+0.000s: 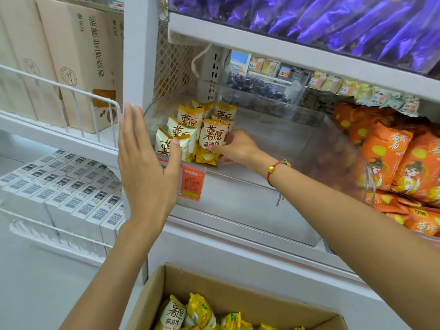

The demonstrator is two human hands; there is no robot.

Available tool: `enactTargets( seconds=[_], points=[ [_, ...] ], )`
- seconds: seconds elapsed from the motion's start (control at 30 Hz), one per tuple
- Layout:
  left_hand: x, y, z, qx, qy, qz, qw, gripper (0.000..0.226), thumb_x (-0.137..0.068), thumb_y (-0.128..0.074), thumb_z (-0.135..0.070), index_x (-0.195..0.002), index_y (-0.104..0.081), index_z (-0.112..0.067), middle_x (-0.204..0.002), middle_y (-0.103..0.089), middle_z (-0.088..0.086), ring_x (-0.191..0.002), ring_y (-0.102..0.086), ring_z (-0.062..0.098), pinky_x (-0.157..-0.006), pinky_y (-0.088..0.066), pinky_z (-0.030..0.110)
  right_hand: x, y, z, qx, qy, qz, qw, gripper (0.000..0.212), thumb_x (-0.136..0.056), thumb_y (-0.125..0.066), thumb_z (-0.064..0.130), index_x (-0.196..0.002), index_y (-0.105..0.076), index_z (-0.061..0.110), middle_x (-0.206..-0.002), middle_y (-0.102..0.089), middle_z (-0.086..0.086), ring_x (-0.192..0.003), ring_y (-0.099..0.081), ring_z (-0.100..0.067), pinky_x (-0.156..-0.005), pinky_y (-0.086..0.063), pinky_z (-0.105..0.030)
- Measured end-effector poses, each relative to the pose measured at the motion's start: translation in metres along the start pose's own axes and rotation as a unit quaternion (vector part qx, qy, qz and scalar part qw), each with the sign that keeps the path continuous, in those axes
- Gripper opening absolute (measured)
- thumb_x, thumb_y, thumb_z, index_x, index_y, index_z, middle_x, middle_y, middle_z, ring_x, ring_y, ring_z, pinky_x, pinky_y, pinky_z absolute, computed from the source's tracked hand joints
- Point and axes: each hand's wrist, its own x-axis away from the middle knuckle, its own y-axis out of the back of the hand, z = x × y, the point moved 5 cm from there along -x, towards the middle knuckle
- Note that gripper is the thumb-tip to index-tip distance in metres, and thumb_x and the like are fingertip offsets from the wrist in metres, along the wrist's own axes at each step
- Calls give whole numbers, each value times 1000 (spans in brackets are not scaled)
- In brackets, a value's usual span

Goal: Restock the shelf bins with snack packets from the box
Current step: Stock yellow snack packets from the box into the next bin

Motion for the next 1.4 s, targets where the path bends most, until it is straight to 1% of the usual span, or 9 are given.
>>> enactTargets(
  seconds=[0.13, 0.23, 0.33, 0.5, 0.9, 1.03, 1.13, 1.27, 1.4],
  points=[
    [0, 0, -2, 4, 6, -7, 1000, 73, -94, -36, -45, -154, -13, -11, -162, -8, 1, -149, -5, 13, -120, -7, 27, -3, 1, -4, 11, -25, -3, 1000, 19, -80, -77, 30, -80, -59, 21, -105, -70, -5, -87, -70, -20, -79, -59, -36],
    [0, 0, -2, 5, 7, -6, 1000, 73, -94, -37, -44, -154, -13, -11, -162, -8, 2, -149, -5, 14, -121, -9, 29, -4, 7, -1, 2, 14, -43, 999, 36, -76, -79, 31, -101, -55, 21, -112, -64, -1, -98, -65, -19, -81, -58, -36],
    [0, 0, -1, 6, 5, -2, 1000, 73, -94, -37, -45, -154, -13, -12, -162, -8, 1, -149, -5, 13, -121, -10, 31, -4, 20, 11, 89, 138, -129, 978, 61, -73, -79, 30, -126, -50, 22, -120, -56, -1, -103, -58, -20, -86, -51, -35],
    [0, 1, -1, 3, 3, 3, 1000, 74, -94, -38, -45, -154, -12, -12, -162, -8, 1, -149, -5, 13, -121, -9, 30, -9, 10, 11, 150, 170, -104, 968, 53, -76, -79, 26, -125, -61, 20, -125, -60, -7, -113, -57, -23, -92, -47, -31],
    [0, 4, -2, -2, 22, 16, 1000, 74, -93, -46, -44, -154, -16, -13, -161, -12, 0, -148, -10, 14, -117, -11, 28, 4, 23, 15, 165, 184, -92, 965, 59, -77, -75, 36, -131, -54, 25, -128, -57, -6, -101, -62, -26, -87, -53, -39],
    [14, 16, -15, 19, 24, -22, 999, 60, -93, -53, -41, -145, -37, -15, -154, -30, 2, -141, -26, 18, -115, -26, 40, 41, 36, 21, 204, 207, -88, 953, 52, -83, -70, 35, -132, -53, 26, -130, -54, -3, -101, -61, -22, -84, -50, -35],
    [30, 27, -30, 45, 12, -40, 998, 45, -92, -58, -37, -131, -50, -17, -138, -46, 3, -125, -40, 19, -102, -37, 35, 82, 48, 28, 195, 240, -100, 946, 37, -83, -71, 31, -118, -62, 26, -108, -59, 1, -83, -59, -12, -73, -47, -29],
    [41, 41, -50, 54, -4, 37, 998, 24, -91, -55, -38, -110, -60, -25, -107, -59, -9, -98, -54, 12, -78, -40, 24, 146, 58, 34, 137, 290, -77, 944, 16, -81, -73, 24, -96, -68, 27, -75, -62, 9, -66, -56, -7, -65, -49, -29],
    [67, 47, -59, 47, 9, 186, 981, 8, -91, -58, -35, -97, -63, -36, -86, -64, -22, -82, -58, -6, -66, -44, 25, 191, 38, -1, 209, 251, 76, 942, 15, -83, -70, 32, -97, -65, 33, -73, -62, 14, -69, -59, -6, -66, -48, -28]
  ],
)
